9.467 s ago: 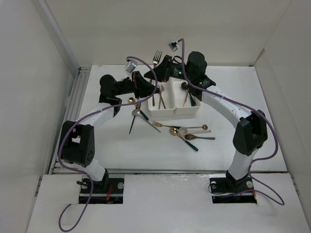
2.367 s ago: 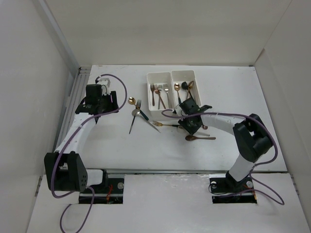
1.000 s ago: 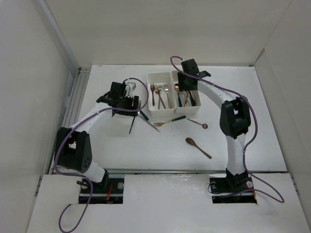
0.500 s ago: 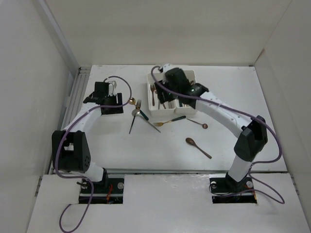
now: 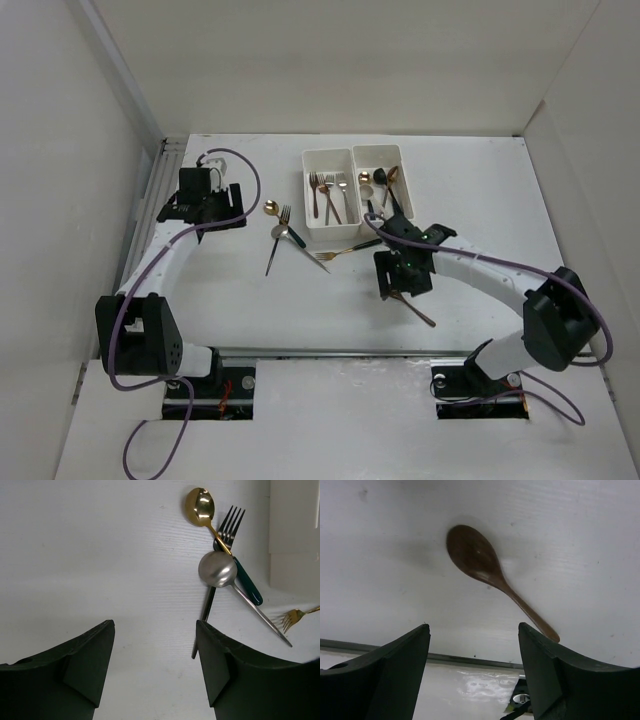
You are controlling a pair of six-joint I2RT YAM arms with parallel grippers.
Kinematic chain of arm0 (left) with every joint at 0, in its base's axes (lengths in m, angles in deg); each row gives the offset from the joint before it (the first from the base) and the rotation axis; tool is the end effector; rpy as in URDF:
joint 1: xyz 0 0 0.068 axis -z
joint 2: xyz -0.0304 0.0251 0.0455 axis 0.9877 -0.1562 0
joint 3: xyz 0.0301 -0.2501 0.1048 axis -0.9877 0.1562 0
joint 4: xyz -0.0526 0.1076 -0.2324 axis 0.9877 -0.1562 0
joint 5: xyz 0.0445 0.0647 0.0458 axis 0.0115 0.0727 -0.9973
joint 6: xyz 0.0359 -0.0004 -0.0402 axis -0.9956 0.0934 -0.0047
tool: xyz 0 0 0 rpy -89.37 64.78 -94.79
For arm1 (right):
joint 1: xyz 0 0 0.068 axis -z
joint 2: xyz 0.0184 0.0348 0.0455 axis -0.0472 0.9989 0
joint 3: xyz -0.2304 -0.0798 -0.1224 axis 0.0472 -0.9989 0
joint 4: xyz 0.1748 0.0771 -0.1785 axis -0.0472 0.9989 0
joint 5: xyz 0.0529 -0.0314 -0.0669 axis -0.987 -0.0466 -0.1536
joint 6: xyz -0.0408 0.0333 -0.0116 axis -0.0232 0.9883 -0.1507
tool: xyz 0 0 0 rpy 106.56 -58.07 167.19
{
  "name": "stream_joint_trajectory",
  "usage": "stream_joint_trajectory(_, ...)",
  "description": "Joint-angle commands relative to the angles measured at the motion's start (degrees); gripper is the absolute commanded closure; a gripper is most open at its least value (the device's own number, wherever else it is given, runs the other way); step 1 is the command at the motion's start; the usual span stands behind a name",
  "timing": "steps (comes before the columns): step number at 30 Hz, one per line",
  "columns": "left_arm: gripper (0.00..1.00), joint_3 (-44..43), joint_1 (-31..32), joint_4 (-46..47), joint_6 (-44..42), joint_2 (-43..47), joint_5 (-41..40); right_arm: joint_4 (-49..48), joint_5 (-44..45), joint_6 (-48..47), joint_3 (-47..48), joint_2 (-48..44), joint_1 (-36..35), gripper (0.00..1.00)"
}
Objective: Sort the eating utensils into containers
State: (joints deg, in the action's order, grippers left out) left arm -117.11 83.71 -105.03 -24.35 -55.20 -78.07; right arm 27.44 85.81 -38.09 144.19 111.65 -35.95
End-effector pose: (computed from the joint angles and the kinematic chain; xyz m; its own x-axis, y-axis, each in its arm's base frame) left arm 0.3034 -0.0194 0.2808 -0.6388 -0.0577 -0.7672 0.1025 0.9819 -0.1591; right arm 0.2089 0.1634 0.2152 -0.9602 -0.1298 -0.2473 -0.1472 0.9877 0.0531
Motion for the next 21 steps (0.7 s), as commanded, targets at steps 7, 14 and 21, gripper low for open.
stream_joint_trajectory(7,0.37,-0.5,-0.5,1.2,0.9,3.0,2.8,-1.5,-0.5,4.2,-0.1,7.1,3.2,0.25)
stream_joint_trajectory(14,0.37,-0.5,-1.0,0.7,0.9,4.1,1.7,-5.6,-1.2,1.1,-0.1,14.0,3.8,0.42)
stream_joint_trajectory(21,0.37,-1.6,-1.0,0.1,0.4,4.6,0.7,-6.8,-1.3,0.6,1.3,18.6,-1.3,0.85)
